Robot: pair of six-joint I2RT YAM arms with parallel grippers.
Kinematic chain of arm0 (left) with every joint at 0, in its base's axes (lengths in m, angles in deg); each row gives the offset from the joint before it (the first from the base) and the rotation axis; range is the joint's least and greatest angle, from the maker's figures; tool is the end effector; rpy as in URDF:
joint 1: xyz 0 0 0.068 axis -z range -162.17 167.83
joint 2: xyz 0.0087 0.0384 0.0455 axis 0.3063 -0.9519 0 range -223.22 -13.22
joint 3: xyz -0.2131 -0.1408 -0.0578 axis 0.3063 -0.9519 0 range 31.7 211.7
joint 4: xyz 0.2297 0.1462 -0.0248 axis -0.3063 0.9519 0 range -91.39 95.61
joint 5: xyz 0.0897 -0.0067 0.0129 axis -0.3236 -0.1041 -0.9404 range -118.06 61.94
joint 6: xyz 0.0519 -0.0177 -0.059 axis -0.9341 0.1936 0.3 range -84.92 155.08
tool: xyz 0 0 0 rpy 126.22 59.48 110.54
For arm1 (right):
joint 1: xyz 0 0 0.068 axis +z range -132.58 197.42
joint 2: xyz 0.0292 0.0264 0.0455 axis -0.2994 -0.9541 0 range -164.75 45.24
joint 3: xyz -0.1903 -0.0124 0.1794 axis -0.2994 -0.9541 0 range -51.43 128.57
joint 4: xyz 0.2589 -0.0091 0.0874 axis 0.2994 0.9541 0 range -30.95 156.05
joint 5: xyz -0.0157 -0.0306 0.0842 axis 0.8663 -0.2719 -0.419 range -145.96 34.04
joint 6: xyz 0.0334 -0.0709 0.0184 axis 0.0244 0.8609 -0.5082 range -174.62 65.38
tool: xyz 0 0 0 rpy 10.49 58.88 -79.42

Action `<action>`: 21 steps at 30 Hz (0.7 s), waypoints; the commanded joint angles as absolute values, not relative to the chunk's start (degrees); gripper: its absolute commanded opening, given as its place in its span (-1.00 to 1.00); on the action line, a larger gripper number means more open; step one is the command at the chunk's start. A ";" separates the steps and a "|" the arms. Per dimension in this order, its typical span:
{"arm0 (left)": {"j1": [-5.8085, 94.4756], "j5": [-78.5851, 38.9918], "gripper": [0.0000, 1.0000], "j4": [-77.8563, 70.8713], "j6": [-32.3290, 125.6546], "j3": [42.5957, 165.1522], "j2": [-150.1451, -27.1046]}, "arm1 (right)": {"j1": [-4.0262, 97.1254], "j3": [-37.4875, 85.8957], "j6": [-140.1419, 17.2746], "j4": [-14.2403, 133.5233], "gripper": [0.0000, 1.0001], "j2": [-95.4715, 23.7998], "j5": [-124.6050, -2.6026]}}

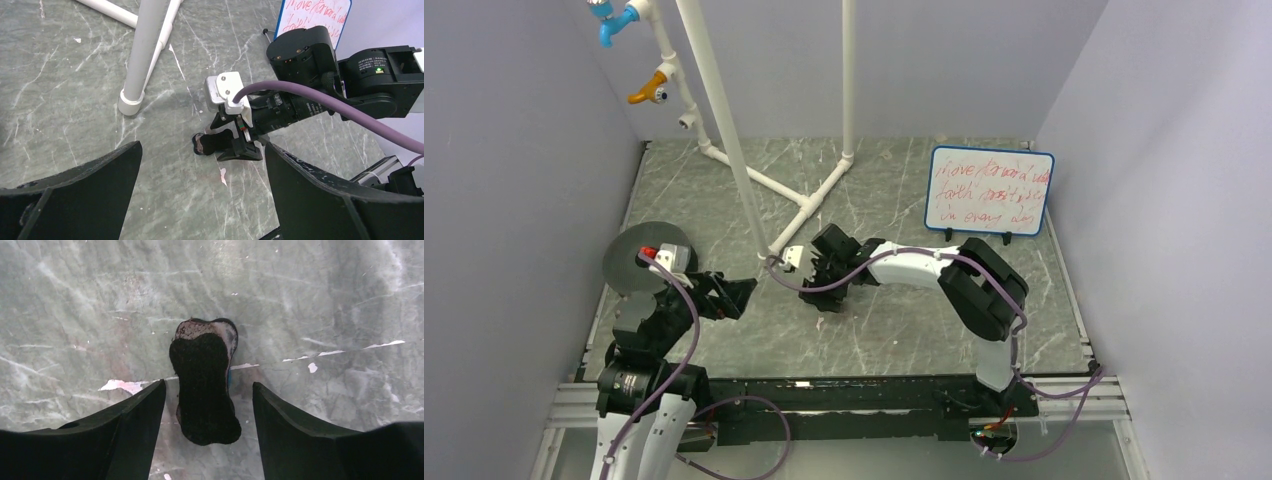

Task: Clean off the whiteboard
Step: Adjust the whiteboard eraser at the center of the board.

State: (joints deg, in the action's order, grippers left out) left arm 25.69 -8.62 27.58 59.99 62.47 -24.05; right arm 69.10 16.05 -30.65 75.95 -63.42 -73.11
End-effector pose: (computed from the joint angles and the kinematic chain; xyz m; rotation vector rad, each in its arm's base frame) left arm 0.1272 -0.0408 0.2832 -0.0063 1.7727 -0.7105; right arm 0.2372 0.3333 0.1090 -1.6934 1.9975 0.5620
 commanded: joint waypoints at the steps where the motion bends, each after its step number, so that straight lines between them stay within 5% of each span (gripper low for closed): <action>1: 25.83 -7.59 0.98 26.21 59.60 62.14 -23.65 | 69.21 18.14 -31.39 74.26 0.26 -64.08 -71.74; 8: 25.83 -2.26 0.98 24.15 59.58 61.85 -24.53 | 68.81 17.16 -29.89 75.91 -0.32 -62.16 -72.14; 16: 26.23 6.67 0.99 17.54 63.83 60.53 -28.55 | 61.01 8.78 -25.92 83.79 -0.48 -49.37 -76.87; 21: 36.03 2.78 0.99 12.97 64.11 61.20 -34.37 | 50.87 3.22 -23.49 90.81 -0.49 -40.93 -78.46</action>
State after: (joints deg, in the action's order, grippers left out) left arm 28.80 3.49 19.67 63.03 60.57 -30.63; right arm 57.24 6.63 -26.46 83.93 -47.18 -76.13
